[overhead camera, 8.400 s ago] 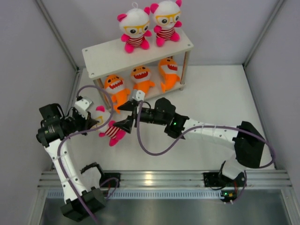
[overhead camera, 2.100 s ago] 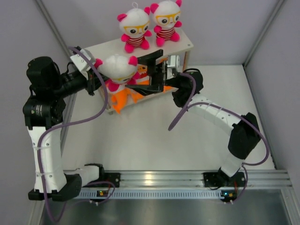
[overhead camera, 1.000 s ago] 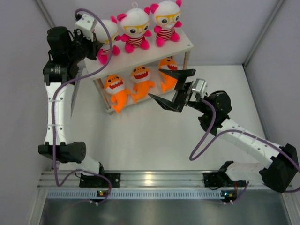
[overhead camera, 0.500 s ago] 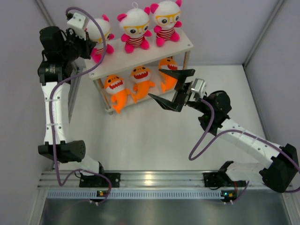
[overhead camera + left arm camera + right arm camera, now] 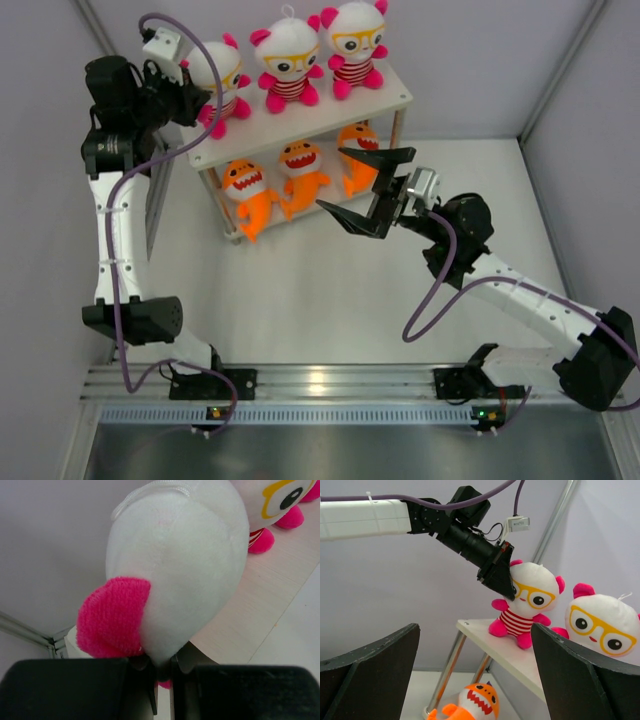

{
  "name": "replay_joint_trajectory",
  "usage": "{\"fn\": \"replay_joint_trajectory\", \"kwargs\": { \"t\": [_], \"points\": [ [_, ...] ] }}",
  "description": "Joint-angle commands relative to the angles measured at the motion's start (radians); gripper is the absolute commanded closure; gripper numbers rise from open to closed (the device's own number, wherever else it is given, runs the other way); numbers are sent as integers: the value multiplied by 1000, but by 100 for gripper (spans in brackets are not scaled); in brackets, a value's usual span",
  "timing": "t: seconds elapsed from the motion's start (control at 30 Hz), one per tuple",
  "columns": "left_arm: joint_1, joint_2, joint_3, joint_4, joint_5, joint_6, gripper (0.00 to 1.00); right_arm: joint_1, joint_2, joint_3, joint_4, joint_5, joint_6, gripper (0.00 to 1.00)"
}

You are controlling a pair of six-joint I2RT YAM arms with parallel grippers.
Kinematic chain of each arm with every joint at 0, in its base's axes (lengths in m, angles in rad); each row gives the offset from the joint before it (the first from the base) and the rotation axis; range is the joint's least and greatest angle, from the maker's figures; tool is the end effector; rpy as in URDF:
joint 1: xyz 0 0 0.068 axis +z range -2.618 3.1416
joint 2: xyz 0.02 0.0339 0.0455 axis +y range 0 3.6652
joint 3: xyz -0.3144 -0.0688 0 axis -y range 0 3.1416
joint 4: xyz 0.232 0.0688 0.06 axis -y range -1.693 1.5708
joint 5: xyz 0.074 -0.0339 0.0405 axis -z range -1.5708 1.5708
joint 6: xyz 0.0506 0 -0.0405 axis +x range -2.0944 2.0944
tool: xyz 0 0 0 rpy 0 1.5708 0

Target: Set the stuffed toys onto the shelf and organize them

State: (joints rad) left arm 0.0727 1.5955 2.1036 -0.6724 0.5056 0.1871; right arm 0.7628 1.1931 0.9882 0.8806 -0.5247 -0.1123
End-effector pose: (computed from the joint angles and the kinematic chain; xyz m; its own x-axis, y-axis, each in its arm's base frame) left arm 0.3189 -0.0013 0.5738 -0.0835 0.1571 -0.9841 0.4361 0.8937 0.1057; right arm 0.1526 0.1809 0.4910 0.5480 0.3896 -0.7402 -0.8244 0.4018 -0.3988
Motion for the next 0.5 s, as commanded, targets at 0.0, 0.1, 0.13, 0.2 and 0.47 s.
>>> {"fn": "replay_joint_trajectory", "kwargs": {
  "t": [0.0, 0.1, 0.13, 0.2, 0.47],
  "points": [
    [9, 12, 15, 68, 28, -43, 100, -2, -4, 21, 12, -11, -4, 7],
    [10, 26, -8, 66, 13, -41, 100, -2, -4, 20, 15, -12, 0, 7],
    [9, 30, -11, 59, 8, -40, 100, -2, -4, 18, 15, -14, 2, 7],
    [10, 46, -13, 48, 2, -41, 100, -2, -4, 17, 15, -12, 2, 7],
    [10, 54, -17, 47, -10, -40, 94, -2, -4, 6, 18, -9, 2, 6]
  ]
}}
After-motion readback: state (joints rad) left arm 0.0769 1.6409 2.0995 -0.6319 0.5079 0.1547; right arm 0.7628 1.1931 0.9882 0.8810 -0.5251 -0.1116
